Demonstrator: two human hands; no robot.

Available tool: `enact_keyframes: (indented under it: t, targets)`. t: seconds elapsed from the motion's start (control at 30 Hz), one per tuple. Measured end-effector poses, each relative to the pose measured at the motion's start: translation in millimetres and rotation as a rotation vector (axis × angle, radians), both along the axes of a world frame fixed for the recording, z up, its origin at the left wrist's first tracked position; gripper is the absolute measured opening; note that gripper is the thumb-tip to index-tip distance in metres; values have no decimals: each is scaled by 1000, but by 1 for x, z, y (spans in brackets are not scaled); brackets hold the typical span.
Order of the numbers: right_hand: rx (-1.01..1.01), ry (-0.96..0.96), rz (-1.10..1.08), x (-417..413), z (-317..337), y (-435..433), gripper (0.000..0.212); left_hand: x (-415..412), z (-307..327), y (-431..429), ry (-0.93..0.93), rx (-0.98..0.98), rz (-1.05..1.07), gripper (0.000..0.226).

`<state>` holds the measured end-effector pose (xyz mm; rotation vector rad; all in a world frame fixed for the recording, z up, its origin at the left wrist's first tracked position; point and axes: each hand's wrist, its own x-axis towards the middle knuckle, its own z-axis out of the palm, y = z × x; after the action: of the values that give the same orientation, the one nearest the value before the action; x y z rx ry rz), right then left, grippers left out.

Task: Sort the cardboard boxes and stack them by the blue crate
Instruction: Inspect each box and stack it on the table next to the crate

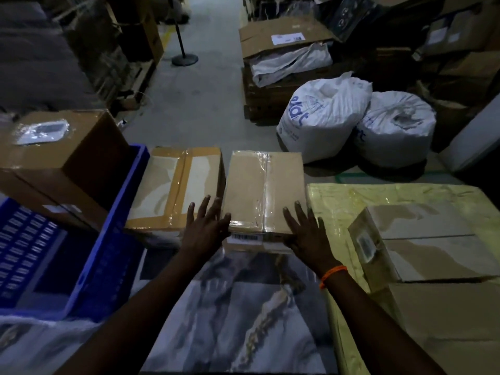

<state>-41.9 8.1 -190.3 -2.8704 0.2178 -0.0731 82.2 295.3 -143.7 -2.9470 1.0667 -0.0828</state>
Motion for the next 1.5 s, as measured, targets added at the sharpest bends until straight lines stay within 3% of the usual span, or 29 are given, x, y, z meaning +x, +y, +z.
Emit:
enact_keyframes:
  t: [0.17,0.43,0.57,0.7,0.77,0.87,0.93,1.13,1.3,1.5]
  targets:
    - [-21,-25,14,37,-2,-1,112,29,-5,3,155,-63,28,56]
    - [49,-128,107,47,-1,-15,105,35,-22,10,170,-134,-62,55]
    - [251,-220,111,39,3,-11,87,43,-20,20,160,-126,-212,67]
    - [695,-185,-300,33,20,7,93,41,-14,23,113,-185,-265,68]
    - [849,-167,-465,35,25,16,87,38,-19,22,136,-275,-223,67]
    - [927,-161,-462,35,23,18,64,35,-23,23,214,-452,-70,67]
    - [995,-172,-456,33,23,12,66,33,-23,20,178,-494,-74,69]
    - [1061,-161,-428,25,30,-8,49,17,-22,9,124,-388,-33,65]
    - [1000,-165,-426,22,33,-4,48,13,-17,12,77,-342,-75,46]
    - [958,-150,-447,9,26,12,53,15,-19,29,153,-459,-150,47]
